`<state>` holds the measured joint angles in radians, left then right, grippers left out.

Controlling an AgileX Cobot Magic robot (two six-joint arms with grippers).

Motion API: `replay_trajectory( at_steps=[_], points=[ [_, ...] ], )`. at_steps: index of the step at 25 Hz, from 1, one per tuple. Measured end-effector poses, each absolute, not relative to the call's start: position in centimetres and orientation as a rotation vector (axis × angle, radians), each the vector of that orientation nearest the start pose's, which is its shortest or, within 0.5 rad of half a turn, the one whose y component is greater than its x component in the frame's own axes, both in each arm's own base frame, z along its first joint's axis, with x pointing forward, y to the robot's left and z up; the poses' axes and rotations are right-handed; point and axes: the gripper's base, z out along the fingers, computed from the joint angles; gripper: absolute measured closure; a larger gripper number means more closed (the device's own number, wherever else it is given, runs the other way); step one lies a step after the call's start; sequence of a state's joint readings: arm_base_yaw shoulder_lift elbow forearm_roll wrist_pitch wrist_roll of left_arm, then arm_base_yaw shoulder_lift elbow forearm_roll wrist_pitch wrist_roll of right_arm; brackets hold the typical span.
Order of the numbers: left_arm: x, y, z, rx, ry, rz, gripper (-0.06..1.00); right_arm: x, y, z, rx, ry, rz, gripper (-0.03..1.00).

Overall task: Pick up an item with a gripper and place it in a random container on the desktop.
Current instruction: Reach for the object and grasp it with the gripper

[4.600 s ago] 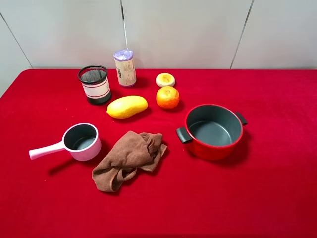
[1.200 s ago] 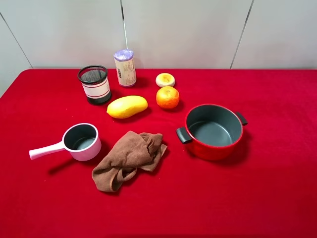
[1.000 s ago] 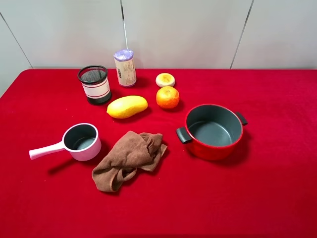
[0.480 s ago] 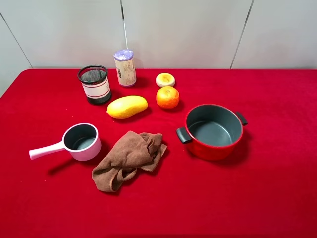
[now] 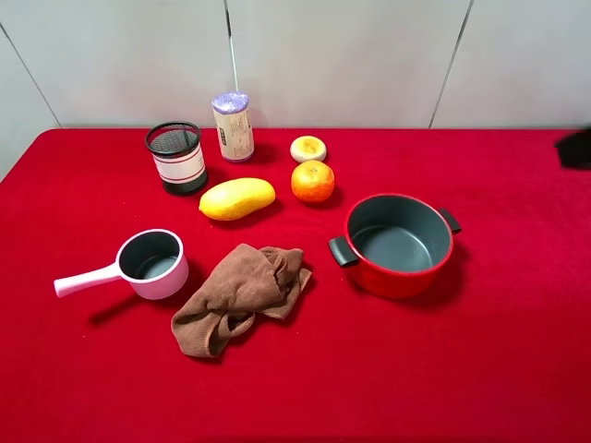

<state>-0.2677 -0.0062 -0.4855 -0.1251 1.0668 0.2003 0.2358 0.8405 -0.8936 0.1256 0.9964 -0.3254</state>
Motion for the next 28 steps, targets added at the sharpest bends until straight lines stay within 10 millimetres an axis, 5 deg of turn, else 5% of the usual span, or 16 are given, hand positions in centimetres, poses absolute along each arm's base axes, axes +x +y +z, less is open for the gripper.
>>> replay_trajectory(
  at_steps=[15,28],
  points=[
    [-0.7,-0.8,27.3,0.483,2.000,-0.192,-0.04,26.2,9.5,35.4,-0.742,2.390,0.145,0.27],
    [-0.7,-0.8,27.3,0.483,2.000,-0.192,-0.04,34.3,12.3,34.4,-0.792,2.386,0.150,0.27]
  ],
)
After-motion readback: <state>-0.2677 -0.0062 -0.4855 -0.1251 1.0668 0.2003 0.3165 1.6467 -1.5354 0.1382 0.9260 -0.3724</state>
